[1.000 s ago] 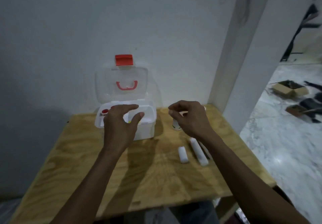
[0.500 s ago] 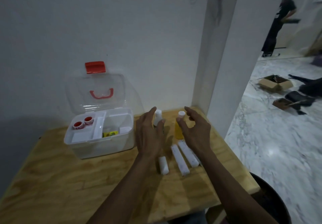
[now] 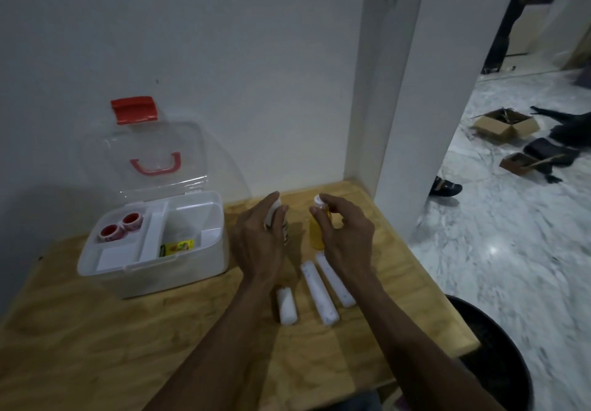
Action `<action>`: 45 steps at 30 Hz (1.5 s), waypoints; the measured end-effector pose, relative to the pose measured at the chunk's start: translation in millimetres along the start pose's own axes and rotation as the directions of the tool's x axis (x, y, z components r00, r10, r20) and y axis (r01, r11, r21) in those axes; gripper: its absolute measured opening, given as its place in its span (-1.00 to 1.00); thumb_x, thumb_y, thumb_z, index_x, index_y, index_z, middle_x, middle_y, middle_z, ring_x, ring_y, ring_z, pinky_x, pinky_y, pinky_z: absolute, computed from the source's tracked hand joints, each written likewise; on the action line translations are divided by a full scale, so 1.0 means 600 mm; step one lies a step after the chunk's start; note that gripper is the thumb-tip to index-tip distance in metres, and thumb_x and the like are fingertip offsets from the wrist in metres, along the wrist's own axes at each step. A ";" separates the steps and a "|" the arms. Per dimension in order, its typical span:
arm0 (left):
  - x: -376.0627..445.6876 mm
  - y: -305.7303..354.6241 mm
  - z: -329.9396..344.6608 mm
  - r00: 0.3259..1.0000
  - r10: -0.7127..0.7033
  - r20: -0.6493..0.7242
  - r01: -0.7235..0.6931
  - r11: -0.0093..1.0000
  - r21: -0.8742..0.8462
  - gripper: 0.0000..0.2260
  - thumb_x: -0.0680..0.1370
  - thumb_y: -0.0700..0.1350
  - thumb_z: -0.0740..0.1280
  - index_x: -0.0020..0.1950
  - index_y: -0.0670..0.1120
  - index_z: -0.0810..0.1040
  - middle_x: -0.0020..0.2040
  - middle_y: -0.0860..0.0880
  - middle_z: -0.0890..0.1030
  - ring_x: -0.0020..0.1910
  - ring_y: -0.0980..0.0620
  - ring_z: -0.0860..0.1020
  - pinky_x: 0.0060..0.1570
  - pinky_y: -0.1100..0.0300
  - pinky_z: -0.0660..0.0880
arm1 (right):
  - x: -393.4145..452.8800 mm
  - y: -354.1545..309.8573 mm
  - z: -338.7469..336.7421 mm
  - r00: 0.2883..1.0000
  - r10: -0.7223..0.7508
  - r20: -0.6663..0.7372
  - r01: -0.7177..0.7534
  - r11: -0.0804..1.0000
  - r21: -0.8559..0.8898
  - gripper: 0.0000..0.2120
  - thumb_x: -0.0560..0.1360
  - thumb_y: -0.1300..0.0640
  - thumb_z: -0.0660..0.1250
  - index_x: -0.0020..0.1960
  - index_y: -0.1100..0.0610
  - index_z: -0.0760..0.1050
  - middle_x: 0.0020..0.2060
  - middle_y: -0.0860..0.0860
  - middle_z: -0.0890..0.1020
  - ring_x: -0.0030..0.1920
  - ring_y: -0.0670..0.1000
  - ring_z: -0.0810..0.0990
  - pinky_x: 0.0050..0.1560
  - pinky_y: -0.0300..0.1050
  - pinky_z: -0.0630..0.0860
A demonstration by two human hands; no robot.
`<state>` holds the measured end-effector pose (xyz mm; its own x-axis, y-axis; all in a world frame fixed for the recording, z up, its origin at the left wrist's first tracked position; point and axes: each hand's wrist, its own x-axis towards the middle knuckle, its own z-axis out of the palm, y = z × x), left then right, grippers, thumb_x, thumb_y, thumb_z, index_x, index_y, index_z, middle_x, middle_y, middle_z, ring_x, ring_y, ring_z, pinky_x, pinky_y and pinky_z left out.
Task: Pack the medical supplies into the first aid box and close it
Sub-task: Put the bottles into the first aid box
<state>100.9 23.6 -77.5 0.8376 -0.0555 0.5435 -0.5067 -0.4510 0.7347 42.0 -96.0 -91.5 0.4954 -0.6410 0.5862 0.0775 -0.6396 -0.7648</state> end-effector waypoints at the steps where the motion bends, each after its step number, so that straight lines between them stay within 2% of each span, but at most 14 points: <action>1: 0.002 -0.002 0.001 1.000 -0.001 -0.003 0.001 1.000 -0.011 -0.78 0.53 -0.04 0.41 0.17 -0.01 0.67 0.07 -0.02 0.70 0.03 -0.02 0.64 0.00 0.23 0.46 | 0.001 0.001 0.000 1.000 -0.006 0.002 0.006 1.000 0.000 -0.77 0.47 0.08 0.48 0.11 0.09 0.66 -0.06 -0.05 0.69 -0.01 0.01 0.64 -0.07 0.04 0.58; 7: 0.007 -0.002 -0.001 0.999 0.043 -0.009 -0.044 0.998 -0.055 -0.80 0.51 -0.09 0.45 0.13 -0.05 0.69 0.02 -0.04 0.71 -0.01 -0.03 0.65 -0.01 0.09 0.56 | 0.010 -0.008 -0.003 1.000 0.003 0.005 -0.003 1.000 0.025 -0.79 0.47 0.10 0.48 0.09 0.10 0.66 -0.10 -0.05 0.68 -0.05 -0.04 0.63 -0.07 0.00 0.59; 9: 0.007 0.007 -0.010 0.999 0.045 -0.010 -0.046 0.997 -0.070 -0.80 0.51 -0.09 0.45 0.13 -0.05 0.69 0.01 -0.04 0.72 -0.02 -0.03 0.65 0.00 0.17 0.53 | 0.016 -0.016 -0.009 1.000 0.003 -0.001 -0.003 0.999 0.038 -0.79 0.47 0.08 0.48 0.09 0.09 0.66 -0.10 -0.06 0.69 -0.05 -0.08 0.63 -0.07 -0.04 0.58; 12: 0.011 0.024 -0.030 0.998 0.058 -0.029 -0.061 0.994 -0.092 -0.80 0.50 -0.08 0.46 0.12 -0.03 0.69 -0.01 -0.02 0.72 -0.04 0.01 0.65 -0.01 0.43 0.39 | 0.025 -0.036 -0.017 1.000 -0.016 0.000 0.016 0.999 0.041 -0.78 0.47 0.06 0.48 0.09 0.07 0.66 -0.09 -0.06 0.70 -0.06 -0.10 0.64 -0.06 -0.07 0.58; 13: 0.013 0.029 -0.038 0.997 0.068 -0.033 -0.071 0.992 -0.104 -0.80 0.50 -0.08 0.46 0.12 -0.03 0.69 -0.01 -0.02 0.72 -0.04 0.01 0.65 -0.01 0.40 0.43 | 0.029 -0.045 -0.020 1.000 -0.024 -0.005 0.024 0.999 0.046 -0.79 0.46 0.05 0.48 0.08 0.07 0.66 -0.10 -0.06 0.70 -0.07 -0.11 0.64 -0.06 -0.07 0.58; 16: 0.024 0.046 -0.067 0.994 0.096 -0.053 -0.102 0.984 -0.145 -0.79 0.50 -0.05 0.45 0.13 -0.02 0.68 0.02 -0.02 0.71 -0.03 0.02 0.66 -0.01 0.06 0.59 | 0.038 -0.081 -0.029 0.999 -0.048 -0.022 0.050 0.996 0.080 -0.80 0.45 0.07 0.49 0.06 0.06 0.67 -0.12 -0.08 0.70 -0.09 -0.13 0.64 -0.07 -0.09 0.58; 18: 0.032 0.057 -0.090 0.991 0.105 -0.080 -0.118 0.978 -0.174 -0.78 0.50 -0.05 0.46 0.13 -0.02 0.68 0.03 -0.02 0.71 -0.02 0.02 0.66 -0.04 -0.01 0.61 | 0.042 -0.106 -0.031 0.997 -0.070 -0.018 0.071 0.993 0.098 -0.81 0.45 0.07 0.49 0.06 0.05 0.68 -0.14 -0.09 0.70 -0.10 -0.14 0.65 -0.09 -0.12 0.57; 25: 0.072 0.065 -0.192 0.986 0.055 -0.160 -0.085 0.979 -0.188 -0.75 0.48 -0.05 0.47 0.14 -0.04 0.68 0.06 0.00 0.70 -0.04 0.15 0.62 -0.01 0.01 0.64 | 0.048 -0.190 0.002 0.993 -0.119 0.026 0.113 0.979 0.169 -0.85 0.46 0.07 0.49 0.02 0.03 0.67 -0.17 -0.19 0.67 -0.12 -0.20 0.64 -0.17 -0.17 0.56; 28: 0.102 0.044 -0.237 0.981 0.053 -0.189 -0.080 0.987 -0.141 -0.77 0.47 -0.06 0.48 0.11 -0.05 0.69 0.03 0.01 0.71 -0.04 0.09 0.65 0.07 -0.01 0.61 | 0.049 -0.219 0.034 0.990 -0.122 0.070 0.105 0.973 0.208 -0.85 0.47 0.06 0.48 0.03 0.02 0.67 -0.18 -0.20 0.66 -0.12 -0.21 0.64 -0.17 -0.17 0.57; 31: 0.131 0.020 -0.266 0.977 0.044 -0.210 -0.065 0.994 -0.093 -0.78 0.46 -0.03 0.49 0.09 -0.01 0.70 0.01 0.02 0.71 -0.07 0.05 0.66 0.06 -0.03 0.60 | 0.051 -0.238 0.071 0.987 -0.120 0.102 0.093 0.967 0.239 -0.84 0.46 0.05 0.48 0.03 0.01 0.67 -0.17 -0.17 0.68 -0.12 -0.19 0.65 -0.16 -0.17 0.57; 40: 0.177 -0.038 -0.248 0.984 0.009 -0.177 -0.024 0.996 -0.082 -0.79 0.48 -0.03 0.48 0.09 -0.03 0.70 0.01 0.00 0.72 -0.08 0.08 0.65 0.08 -0.06 0.59 | 0.041 -0.246 0.159 0.979 -0.119 0.167 0.076 0.967 0.242 -0.83 0.46 0.04 0.48 0.04 0.00 0.67 -0.19 -0.21 0.64 -0.13 -0.22 0.63 -0.14 -0.31 0.53; 45: 0.184 -0.068 -0.215 0.991 0.015 -0.133 -0.025 0.997 -0.074 -0.81 0.48 -0.07 0.47 0.07 -0.05 0.70 0.01 0.01 0.72 -0.07 0.06 0.66 0.05 -0.05 0.58 | 0.024 -0.230 0.183 0.976 -0.111 0.187 0.067 0.971 0.230 -0.83 0.47 0.05 0.47 0.05 0.02 0.67 -0.17 -0.20 0.66 -0.12 -0.23 0.62 -0.10 -0.29 0.54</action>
<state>187.8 151.0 4.9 0.7953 0.0564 0.6036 -0.5413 -0.3825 0.7488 133.5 29.6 -6.5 0.6368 -0.4749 0.6074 0.3077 -0.5659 -0.7649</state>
